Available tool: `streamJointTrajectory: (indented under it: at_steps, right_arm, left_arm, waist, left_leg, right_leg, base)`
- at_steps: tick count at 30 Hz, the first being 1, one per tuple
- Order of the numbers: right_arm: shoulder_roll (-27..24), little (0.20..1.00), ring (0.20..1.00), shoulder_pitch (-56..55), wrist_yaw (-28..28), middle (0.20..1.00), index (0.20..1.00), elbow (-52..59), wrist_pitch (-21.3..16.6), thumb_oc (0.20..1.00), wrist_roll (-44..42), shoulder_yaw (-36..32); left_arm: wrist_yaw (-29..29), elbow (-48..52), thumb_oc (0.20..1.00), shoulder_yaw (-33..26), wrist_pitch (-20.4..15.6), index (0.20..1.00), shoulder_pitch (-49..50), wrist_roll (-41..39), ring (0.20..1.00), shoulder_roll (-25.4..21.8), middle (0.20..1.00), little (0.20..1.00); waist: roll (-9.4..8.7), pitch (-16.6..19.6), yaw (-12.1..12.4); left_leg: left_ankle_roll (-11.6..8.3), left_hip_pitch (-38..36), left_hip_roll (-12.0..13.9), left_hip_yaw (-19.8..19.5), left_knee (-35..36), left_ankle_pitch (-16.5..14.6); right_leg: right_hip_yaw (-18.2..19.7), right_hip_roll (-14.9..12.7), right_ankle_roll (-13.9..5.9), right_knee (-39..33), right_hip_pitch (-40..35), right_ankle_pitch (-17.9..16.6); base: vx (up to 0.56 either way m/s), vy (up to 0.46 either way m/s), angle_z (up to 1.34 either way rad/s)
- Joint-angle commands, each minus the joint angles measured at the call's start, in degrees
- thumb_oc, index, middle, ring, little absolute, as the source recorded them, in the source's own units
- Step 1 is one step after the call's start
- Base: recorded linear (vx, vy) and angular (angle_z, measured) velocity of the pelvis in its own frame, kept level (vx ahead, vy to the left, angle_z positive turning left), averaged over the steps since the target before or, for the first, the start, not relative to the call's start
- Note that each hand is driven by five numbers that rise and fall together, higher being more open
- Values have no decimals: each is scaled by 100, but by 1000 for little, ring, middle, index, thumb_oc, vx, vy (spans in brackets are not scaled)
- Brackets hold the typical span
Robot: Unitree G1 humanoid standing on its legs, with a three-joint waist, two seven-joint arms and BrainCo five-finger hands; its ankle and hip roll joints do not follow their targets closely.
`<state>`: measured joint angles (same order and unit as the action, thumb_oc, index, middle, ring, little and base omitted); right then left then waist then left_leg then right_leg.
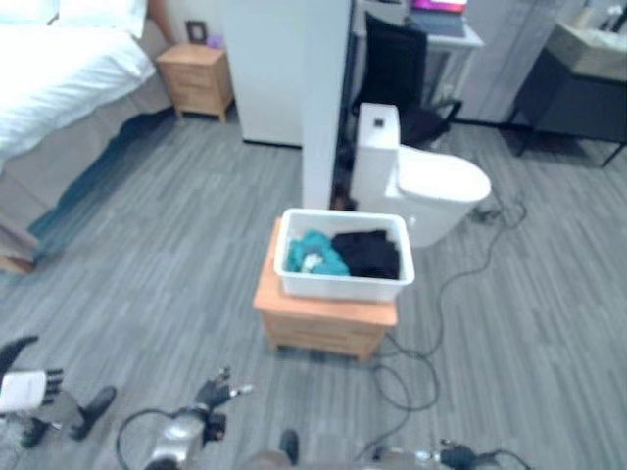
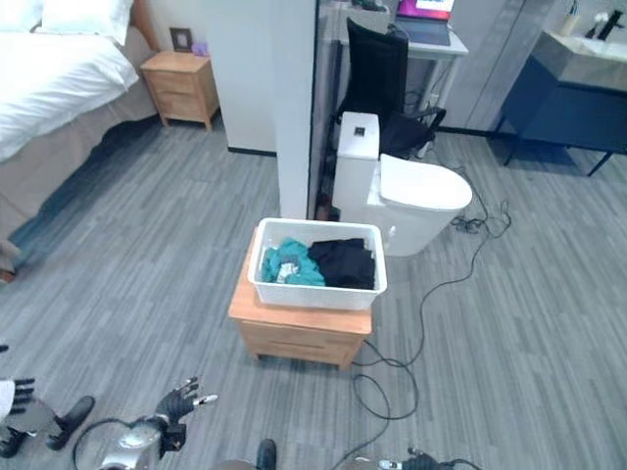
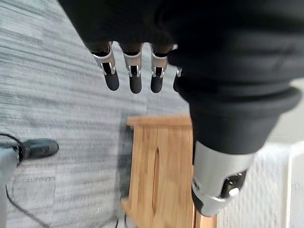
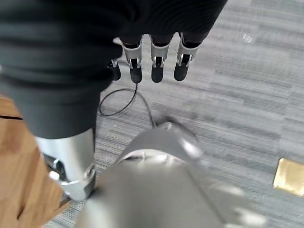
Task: Grab the laundry basket,head to the washer,open it,put in the laundry and shut it.
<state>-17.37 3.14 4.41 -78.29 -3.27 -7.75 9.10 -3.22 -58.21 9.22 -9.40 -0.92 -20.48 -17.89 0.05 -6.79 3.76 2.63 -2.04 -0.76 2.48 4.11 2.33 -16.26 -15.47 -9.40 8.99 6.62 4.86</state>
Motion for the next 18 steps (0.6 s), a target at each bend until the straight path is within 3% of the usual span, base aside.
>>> streamJointTrajectory:
  at_steps: [1,2,7,11,18]
  right_arm:
    - [-217,1000,1000,-143,-97,1000,1000,-71,12,1000,-409,-208]
    - [-343,1000,1000,-193,-115,1000,1000,-157,6,1000,-708,-577]
    - [-714,1000,1000,-337,-141,1000,1000,-58,-16,1000,-1194,-1286]
    - [-1164,1000,1000,-437,-278,1000,1000,632,35,1000,-924,-1538]
    - [-1505,1000,1000,-700,-609,1000,1000,2144,217,1000,-633,-2003]
  left_arm:
    - [125,517,1000,-195,-178,1000,52,-143,1000,-249,1000,1000]
    - [107,912,1000,-357,-142,1000,245,-202,1000,-260,1000,1000]
    - [27,1977,1000,-704,15,1000,695,-377,1000,-338,1000,1000]
    - [-90,3013,1000,-809,98,1000,953,-658,1000,-502,1000,1000]
    - [38,3825,1000,-940,242,1000,1040,-551,1000,-630,1000,1000]
  waist:
    - [-189,64,167]
    - [-241,168,206]
    - [-236,376,166]
    - [-143,475,100]
    - [-61,506,15]
  left_leg:
    - [-176,453,150,113,-763,-549]
    - [-197,422,137,163,-716,-571]
    - [-266,243,197,129,-459,-534]
    - [-337,49,259,110,-232,-504]
    - [-373,-161,314,111,-85,-525]
  right_leg:
    - [135,172,122,-294,-479,-592]
    - [-32,144,34,-514,-615,-742]
    - [-138,241,5,-756,-867,-756]
    - [-125,361,13,-862,-1011,-634]
    - [-84,447,38,-892,-1133,-519]
  base:
    - [137,-64,21]
    - [140,-66,22]
    - [133,-69,-3]
    - [82,-31,1]
    - [62,-7,-4]
